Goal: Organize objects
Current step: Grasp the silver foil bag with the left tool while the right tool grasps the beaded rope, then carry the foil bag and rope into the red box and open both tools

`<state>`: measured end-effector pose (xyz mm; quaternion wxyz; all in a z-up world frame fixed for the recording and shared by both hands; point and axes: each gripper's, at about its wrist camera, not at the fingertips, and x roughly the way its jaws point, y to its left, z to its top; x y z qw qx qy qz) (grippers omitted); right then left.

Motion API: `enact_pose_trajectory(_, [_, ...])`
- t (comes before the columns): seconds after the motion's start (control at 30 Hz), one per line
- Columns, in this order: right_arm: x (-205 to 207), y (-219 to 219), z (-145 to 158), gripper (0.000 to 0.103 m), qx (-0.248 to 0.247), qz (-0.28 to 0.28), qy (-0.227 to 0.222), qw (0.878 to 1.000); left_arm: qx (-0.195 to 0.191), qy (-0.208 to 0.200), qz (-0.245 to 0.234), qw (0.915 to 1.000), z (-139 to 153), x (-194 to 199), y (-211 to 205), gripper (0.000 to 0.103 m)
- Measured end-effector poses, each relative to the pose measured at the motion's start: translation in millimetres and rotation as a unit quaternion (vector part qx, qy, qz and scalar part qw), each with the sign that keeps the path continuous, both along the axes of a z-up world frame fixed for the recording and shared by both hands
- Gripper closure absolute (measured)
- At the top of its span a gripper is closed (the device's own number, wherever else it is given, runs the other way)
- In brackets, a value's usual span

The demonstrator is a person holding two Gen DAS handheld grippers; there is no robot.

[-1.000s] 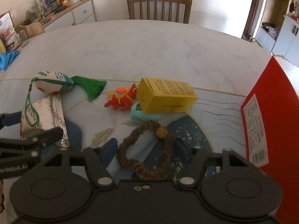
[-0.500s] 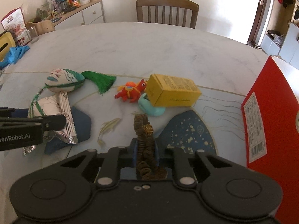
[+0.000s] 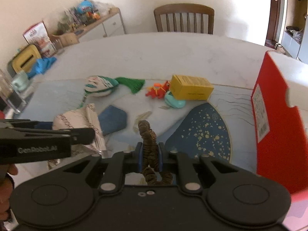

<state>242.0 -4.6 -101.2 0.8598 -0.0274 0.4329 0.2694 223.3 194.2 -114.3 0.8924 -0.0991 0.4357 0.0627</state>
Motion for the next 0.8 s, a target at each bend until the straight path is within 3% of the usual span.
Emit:
enact_pose_trajectory(0.37, [-18, -55, 55, 0.090, 0.034, -0.010, -0.032, 0.999, 0.017, -0.027, -0.033, 0.9989, 56, -17, -54, 0.044])
enact_pose_trajectory(0.8, [-17, -136, 103, 0.090, 0.054, -0.045, -0.089, 0.994, 0.031, -0.076, -0.087, 0.9928, 108, -7, -128, 0.044])
